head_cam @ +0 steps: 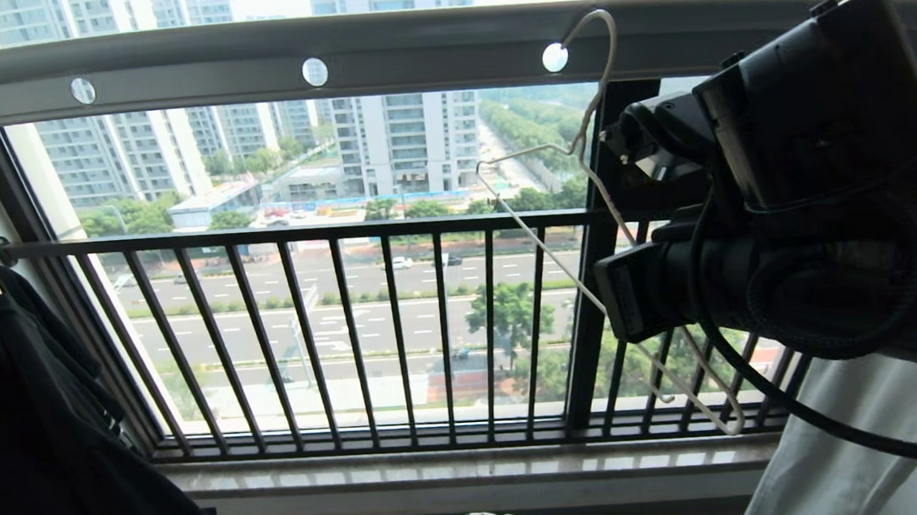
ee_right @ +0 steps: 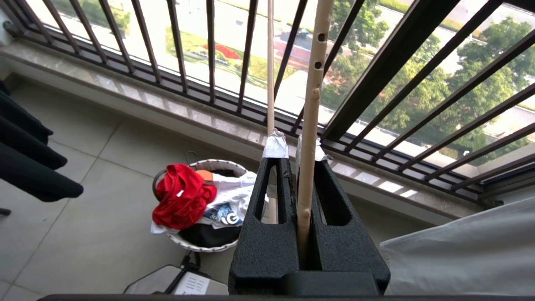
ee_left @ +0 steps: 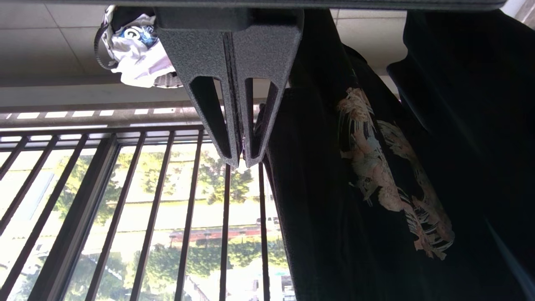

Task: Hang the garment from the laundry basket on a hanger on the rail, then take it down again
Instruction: Pick up the clothes rack on the clothesline

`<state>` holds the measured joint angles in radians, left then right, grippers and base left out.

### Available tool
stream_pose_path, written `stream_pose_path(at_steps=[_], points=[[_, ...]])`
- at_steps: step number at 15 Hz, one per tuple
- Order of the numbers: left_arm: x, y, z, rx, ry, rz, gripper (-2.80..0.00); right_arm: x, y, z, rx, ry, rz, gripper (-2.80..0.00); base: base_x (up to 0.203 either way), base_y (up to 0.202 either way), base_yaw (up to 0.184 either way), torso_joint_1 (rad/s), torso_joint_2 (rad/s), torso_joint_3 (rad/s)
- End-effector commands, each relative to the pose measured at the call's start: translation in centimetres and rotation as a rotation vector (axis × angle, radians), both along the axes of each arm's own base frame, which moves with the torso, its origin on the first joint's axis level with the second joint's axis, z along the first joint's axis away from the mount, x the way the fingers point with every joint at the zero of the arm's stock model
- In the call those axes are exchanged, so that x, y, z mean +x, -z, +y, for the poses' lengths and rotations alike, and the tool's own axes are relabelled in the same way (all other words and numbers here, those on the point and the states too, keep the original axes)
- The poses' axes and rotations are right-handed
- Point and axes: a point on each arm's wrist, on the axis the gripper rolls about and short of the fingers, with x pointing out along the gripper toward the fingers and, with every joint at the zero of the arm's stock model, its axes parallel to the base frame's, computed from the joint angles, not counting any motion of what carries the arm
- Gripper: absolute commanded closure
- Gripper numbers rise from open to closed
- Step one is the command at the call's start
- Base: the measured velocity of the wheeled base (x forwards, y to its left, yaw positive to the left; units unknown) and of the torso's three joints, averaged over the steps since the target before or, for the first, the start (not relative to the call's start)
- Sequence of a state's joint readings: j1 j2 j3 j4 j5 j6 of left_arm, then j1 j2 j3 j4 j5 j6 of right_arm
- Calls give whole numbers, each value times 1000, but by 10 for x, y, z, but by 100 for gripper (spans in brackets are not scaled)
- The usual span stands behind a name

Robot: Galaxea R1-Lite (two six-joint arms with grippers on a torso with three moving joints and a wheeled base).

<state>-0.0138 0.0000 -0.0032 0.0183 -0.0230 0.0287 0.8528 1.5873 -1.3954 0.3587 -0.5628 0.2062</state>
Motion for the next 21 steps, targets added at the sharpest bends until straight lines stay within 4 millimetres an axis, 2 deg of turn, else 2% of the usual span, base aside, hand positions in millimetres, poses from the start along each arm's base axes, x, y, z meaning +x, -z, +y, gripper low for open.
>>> stream_pose_path(at_steps=[1,5,7,11,17,21], points=[[0,0,0,0,0,0,0,-7,-6,-7,13,-1,-14,0,0,0,0,0,0,0],[0,0,0,0,0,2,0,-18,-11,-18,25,-5,-27,0,0,0,0,0,0,0],[0,0,0,0,0,0,0,-28,-6,-26,6,-23,-22,0,0,0,0,0,0,0],[0,0,0,0,0,0,0,-52,-6,-52,31,-35,-37,0,0,0,0,0,0,0],[0,0,0,0,0,0,0,-83,31,-88,21,-95,49,0,0,0,0,0,0,0],[0,0,0,0,0,0,0,-84,52,-91,73,-90,78,0,0,0,0,0,0,0]])
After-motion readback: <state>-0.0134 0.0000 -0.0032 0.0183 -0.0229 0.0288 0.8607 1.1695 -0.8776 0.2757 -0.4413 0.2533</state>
